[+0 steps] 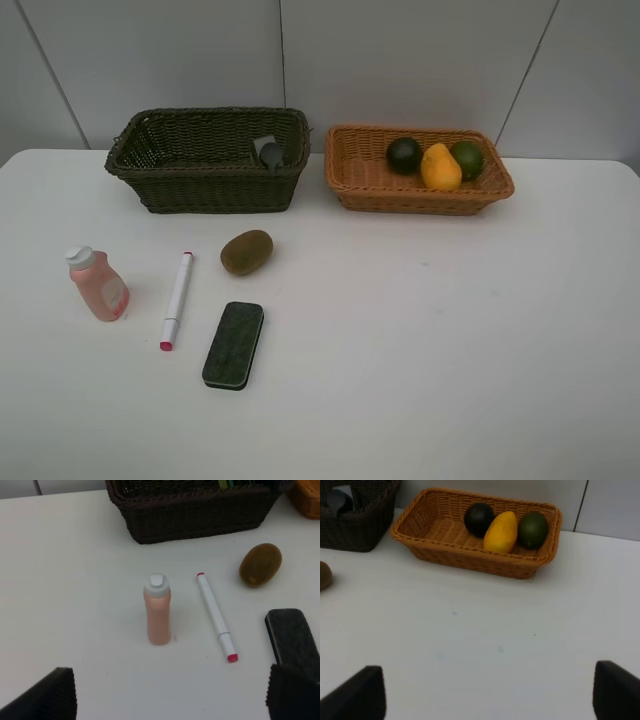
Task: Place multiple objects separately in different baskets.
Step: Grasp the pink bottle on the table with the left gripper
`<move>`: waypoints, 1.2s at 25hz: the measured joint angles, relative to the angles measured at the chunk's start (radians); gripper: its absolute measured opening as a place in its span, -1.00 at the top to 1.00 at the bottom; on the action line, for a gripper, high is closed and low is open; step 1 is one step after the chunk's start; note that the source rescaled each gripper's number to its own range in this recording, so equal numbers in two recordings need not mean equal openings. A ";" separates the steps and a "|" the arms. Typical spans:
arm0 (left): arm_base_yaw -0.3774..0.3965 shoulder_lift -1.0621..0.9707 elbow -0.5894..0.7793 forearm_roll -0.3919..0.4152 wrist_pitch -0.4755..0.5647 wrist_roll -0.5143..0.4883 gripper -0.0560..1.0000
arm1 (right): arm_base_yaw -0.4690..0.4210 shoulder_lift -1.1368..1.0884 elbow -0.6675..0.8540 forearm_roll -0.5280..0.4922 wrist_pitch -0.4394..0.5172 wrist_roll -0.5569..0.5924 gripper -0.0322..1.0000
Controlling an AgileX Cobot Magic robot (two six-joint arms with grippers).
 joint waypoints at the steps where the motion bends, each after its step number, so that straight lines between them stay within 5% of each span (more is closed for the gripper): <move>1: 0.000 0.011 0.000 0.000 0.001 -0.002 -1.00 | 0.000 0.000 0.000 0.000 0.000 0.000 -1.00; 30: 0.000 1.124 -0.298 0.000 -0.122 -0.003 -1.00 | 0.000 0.000 0.000 0.000 0.000 0.000 -1.00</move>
